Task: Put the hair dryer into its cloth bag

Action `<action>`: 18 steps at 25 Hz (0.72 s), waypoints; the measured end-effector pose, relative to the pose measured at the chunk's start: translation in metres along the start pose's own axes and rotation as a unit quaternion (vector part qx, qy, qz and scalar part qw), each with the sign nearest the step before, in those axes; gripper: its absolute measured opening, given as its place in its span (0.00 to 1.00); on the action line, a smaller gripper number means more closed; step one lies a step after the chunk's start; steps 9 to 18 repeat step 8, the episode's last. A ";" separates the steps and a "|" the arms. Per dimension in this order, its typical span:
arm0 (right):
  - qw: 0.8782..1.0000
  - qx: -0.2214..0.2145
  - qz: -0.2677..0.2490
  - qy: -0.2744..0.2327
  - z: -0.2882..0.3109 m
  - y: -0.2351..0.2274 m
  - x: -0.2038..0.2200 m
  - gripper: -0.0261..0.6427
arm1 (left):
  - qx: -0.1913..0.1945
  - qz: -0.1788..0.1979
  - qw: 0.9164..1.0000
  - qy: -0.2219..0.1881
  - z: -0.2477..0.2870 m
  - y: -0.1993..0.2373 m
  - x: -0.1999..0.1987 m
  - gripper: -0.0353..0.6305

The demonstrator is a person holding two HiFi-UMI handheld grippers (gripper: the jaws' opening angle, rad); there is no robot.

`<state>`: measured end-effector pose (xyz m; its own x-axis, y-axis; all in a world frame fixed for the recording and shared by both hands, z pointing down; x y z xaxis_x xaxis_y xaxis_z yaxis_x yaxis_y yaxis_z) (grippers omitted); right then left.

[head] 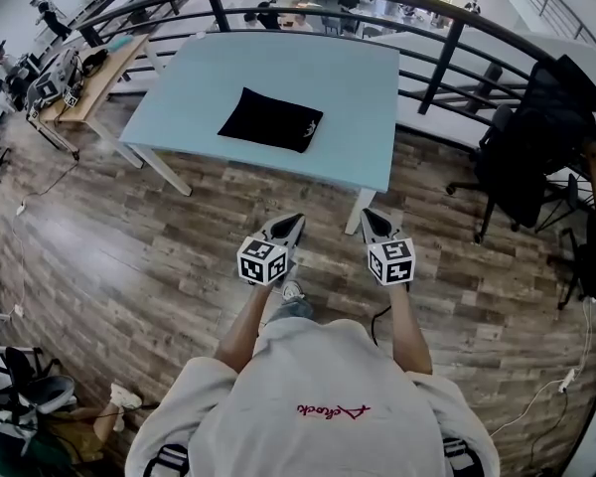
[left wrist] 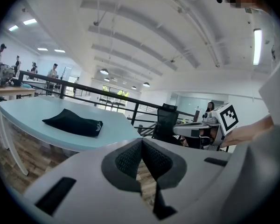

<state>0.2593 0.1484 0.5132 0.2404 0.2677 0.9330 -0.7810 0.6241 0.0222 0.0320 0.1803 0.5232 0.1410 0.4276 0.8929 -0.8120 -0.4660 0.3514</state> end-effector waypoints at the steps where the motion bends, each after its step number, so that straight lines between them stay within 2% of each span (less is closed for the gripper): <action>1: 1.000 0.000 0.000 0.000 -0.001 0.000 0.001 0.06 | 0.000 0.000 1.000 0.000 -0.001 -0.001 0.001 0.06; 18: 1.000 0.000 0.001 0.003 -0.005 -0.003 0.003 0.06 | 0.005 0.002 1.000 0.001 0.000 -0.005 0.000 0.06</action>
Point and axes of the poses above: the fingertips, and each gripper's own axes: z forward along the fingers, y to its left, x out of its underside, the point moved 7 cm from there along -z, backward along the fingers, and after that the axes turned 5 degrees about -z, right-handed, at the moved point
